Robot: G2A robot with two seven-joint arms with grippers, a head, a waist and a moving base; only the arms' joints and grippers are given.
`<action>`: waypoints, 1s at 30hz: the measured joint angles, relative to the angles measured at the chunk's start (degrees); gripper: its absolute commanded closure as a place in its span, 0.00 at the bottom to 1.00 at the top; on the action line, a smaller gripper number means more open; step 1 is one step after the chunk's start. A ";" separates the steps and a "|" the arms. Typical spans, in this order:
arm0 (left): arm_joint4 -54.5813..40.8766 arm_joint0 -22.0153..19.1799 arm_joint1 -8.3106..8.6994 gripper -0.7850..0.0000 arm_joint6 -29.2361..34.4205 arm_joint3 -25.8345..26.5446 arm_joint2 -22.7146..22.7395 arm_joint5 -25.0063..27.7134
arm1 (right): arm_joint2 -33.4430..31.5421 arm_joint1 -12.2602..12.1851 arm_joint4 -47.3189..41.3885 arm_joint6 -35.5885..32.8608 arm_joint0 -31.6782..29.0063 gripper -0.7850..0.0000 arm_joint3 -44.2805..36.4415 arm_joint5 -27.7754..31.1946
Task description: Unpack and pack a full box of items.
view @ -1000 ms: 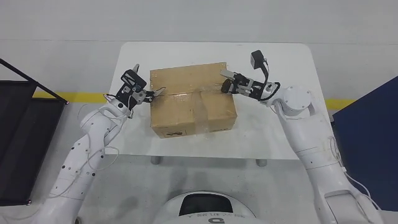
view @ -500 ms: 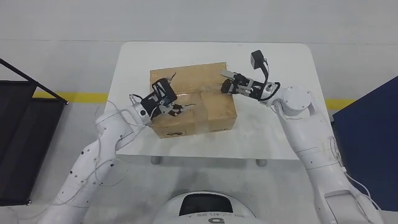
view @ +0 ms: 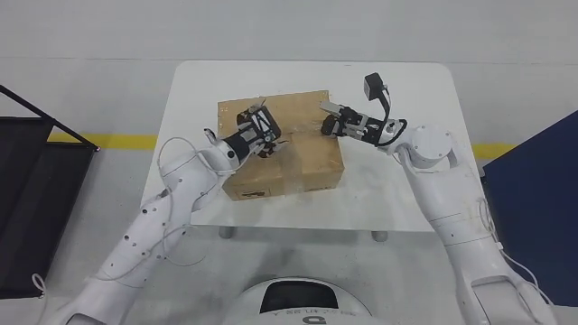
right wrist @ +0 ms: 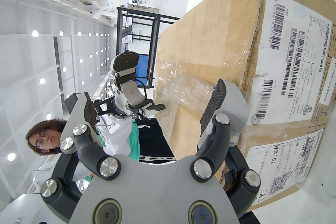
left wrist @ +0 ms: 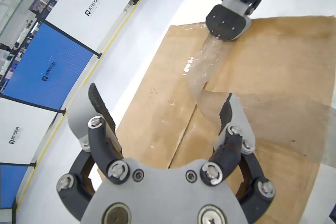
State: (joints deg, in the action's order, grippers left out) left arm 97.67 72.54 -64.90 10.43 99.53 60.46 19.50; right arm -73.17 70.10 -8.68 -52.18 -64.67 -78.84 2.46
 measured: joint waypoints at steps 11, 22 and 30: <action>2.33 -0.20 -0.61 0.00 1.36 -0.43 0.49 -6.02 | 0.00 0.00 0.00 0.00 0.00 0.00 0.00 0.00; 2.74 2.32 0.33 0.00 -0.89 3.07 10.39 -10.16 | 0.00 0.00 0.00 0.00 0.00 0.00 0.00 0.00; -7.87 6.23 1.05 0.00 -0.83 5.93 15.97 0.36 | 0.00 0.00 0.00 0.00 0.00 0.00 0.00 0.00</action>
State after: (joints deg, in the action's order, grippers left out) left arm 89.80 78.77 -63.86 9.60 105.47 76.43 19.86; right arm -73.17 70.10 -8.68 -52.18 -64.67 -78.84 2.46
